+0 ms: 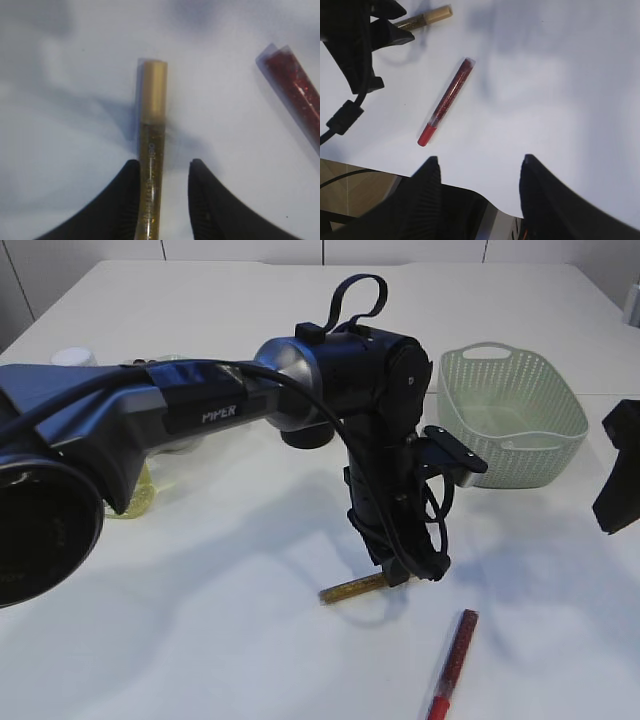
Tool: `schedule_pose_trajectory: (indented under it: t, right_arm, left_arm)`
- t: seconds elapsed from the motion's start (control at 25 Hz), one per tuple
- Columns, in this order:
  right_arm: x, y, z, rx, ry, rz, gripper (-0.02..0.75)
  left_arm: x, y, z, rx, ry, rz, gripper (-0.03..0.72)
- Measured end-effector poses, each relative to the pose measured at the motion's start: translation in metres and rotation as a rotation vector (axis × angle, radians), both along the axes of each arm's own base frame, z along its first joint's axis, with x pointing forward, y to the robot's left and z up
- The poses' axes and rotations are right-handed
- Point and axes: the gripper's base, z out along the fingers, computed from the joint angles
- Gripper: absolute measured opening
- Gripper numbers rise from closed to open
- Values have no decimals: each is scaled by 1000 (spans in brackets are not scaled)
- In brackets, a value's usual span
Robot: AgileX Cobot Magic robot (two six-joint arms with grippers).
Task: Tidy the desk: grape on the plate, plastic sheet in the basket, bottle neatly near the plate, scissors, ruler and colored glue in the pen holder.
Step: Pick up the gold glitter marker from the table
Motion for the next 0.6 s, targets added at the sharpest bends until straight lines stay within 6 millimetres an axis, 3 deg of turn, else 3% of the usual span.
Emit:
schedule_pose_trajectory:
  t: [0.2, 0.6]
  right_arm:
    - [0, 0, 0, 0, 0, 0, 405]
    - [0, 0, 0, -1, -4, 5, 405]
  left_arm:
    - [0, 0, -10, 15, 14, -1, 244]
    - [1, 1, -11, 25, 7, -4, 244]
